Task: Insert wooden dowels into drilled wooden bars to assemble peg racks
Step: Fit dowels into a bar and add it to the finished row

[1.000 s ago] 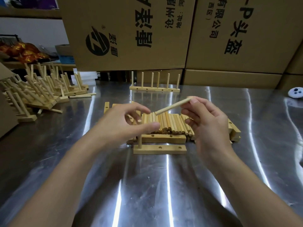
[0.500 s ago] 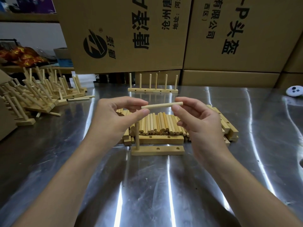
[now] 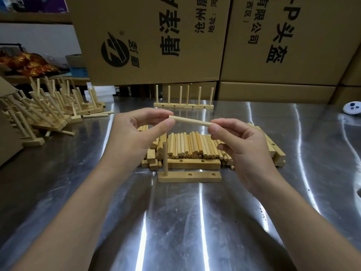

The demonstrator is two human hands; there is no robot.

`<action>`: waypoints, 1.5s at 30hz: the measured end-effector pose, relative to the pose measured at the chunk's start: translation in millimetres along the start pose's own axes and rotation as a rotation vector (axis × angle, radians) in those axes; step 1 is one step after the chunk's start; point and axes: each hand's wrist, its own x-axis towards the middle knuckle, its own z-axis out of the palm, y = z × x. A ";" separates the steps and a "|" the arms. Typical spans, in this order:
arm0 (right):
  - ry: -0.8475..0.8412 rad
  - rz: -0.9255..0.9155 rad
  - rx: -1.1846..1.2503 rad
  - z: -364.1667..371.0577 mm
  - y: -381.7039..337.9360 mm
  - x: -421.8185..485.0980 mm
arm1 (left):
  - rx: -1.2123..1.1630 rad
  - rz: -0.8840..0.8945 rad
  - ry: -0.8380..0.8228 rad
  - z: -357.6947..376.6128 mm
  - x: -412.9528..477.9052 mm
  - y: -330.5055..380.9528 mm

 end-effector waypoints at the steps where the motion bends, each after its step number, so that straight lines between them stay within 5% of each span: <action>1: -0.020 -0.019 -0.045 -0.9 -0.7 0.0 | -0.032 -0.012 0.002 1.2 -0.4 1.2; 6: -0.148 -0.113 -0.271 -3.3 -1.3 -0.1 | -0.110 -0.041 0.013 6.6 -1.0 6.0; 21: -0.444 0.084 -0.272 -0.8 -1.8 -4.0 | -0.158 -0.050 0.014 11.4 -1.7 8.2; 38: -0.617 0.209 -0.038 9.4 -1.2 -7.0 | -0.169 -0.038 -0.080 12.4 -3.8 5.7; 45: -0.461 0.020 -0.340 -0.5 4.4 -1.2 | 0.091 -0.036 -0.211 -6.9 2.4 2.5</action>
